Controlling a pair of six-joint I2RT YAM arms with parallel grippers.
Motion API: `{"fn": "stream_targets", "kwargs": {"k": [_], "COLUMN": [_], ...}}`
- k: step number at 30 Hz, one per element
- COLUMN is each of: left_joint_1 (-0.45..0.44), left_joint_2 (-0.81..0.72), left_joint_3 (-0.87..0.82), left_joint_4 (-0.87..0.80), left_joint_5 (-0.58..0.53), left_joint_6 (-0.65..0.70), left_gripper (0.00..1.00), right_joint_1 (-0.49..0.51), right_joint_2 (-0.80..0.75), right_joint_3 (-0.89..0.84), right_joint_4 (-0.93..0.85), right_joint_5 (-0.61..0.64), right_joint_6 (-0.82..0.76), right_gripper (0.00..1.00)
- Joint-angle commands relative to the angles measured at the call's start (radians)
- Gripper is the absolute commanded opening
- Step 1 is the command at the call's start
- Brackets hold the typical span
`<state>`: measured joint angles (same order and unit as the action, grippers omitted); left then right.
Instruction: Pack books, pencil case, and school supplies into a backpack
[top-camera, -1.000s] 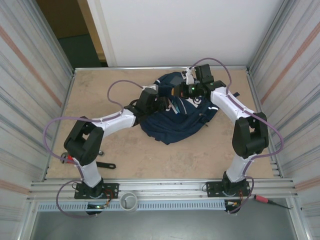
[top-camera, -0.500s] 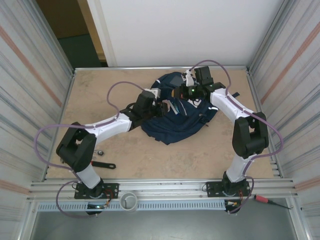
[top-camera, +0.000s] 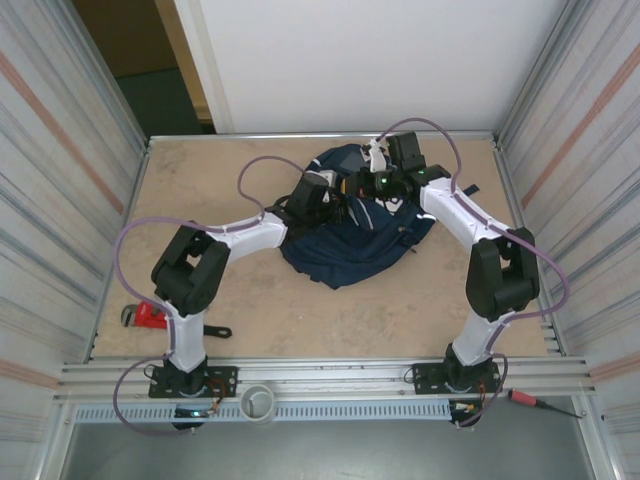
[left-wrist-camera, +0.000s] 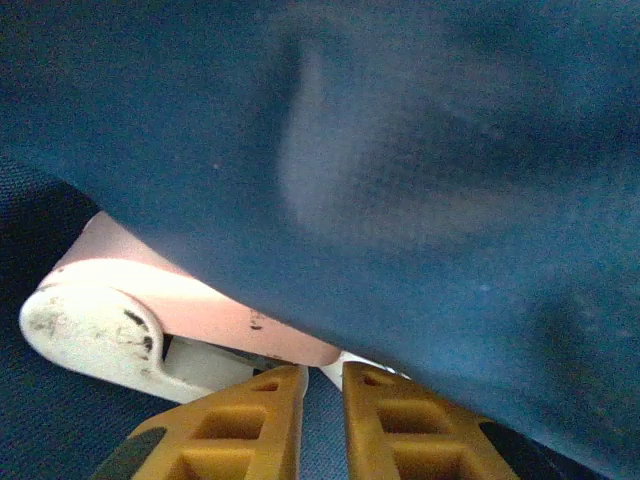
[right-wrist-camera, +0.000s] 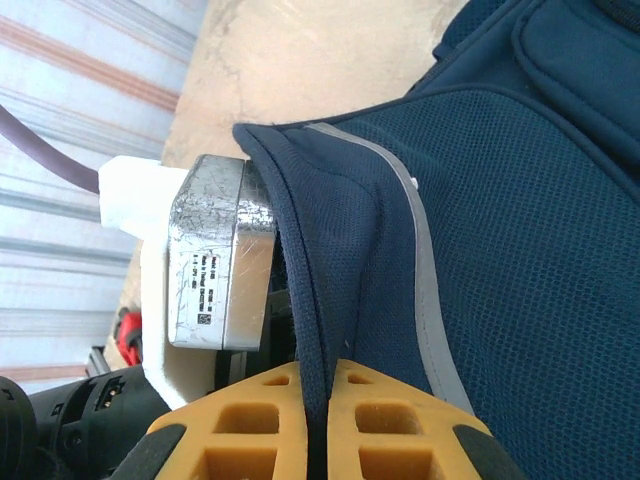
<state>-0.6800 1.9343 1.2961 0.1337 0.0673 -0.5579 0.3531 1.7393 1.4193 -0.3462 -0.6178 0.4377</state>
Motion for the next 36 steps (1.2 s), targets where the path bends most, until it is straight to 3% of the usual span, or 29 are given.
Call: {"fn": "stream_targets", "kwargs": {"k": [1,11,16,20,23,30,33,36], "left_joint_1": [0.008,0.004,0.048,0.171,0.228,0.236,0.248,0.259], "left_joint_2": [-0.023,-0.348,-0.574,-0.676,-0.639,-0.339,-0.224,-0.128], "left_joint_3": [0.005,-0.307,-0.475,-0.542,-0.479,-0.173,-0.094,-0.012], "left_joint_4": [0.043,0.029,-0.050,-0.028,-0.071,-0.234,-0.248,-0.304], "left_joint_5": [0.023,0.009,-0.104,-0.049,0.006,0.090,0.101,0.149], "left_joint_6": [0.023,0.058,0.079,0.065,0.092,0.206,0.220,0.228], "left_gripper": [0.20,0.49,0.59,0.66,0.69,0.75,0.74,0.67], "right_joint_1": [0.000,-0.002,0.062,0.107,0.073,-0.171,-0.248,-0.263], "right_joint_2": [-0.085,-0.098,-0.105,-0.128,-0.210,-0.396,-0.406,-0.361], "right_joint_3": [-0.013,-0.096,-0.189,-0.270,-0.346,-0.516,-0.551,-0.528], "right_joint_4": [0.023,0.045,0.073,0.075,0.074,0.114,0.158,0.179], "right_joint_5": [-0.018,0.004,0.004,-0.066,-0.054,-0.025,0.021,0.070], "right_joint_6": [0.004,0.004,0.017,0.016,0.004,0.050,0.108,0.131], "right_gripper": [0.02,0.08,0.29,0.44,0.47,0.53,0.56,0.62]}}
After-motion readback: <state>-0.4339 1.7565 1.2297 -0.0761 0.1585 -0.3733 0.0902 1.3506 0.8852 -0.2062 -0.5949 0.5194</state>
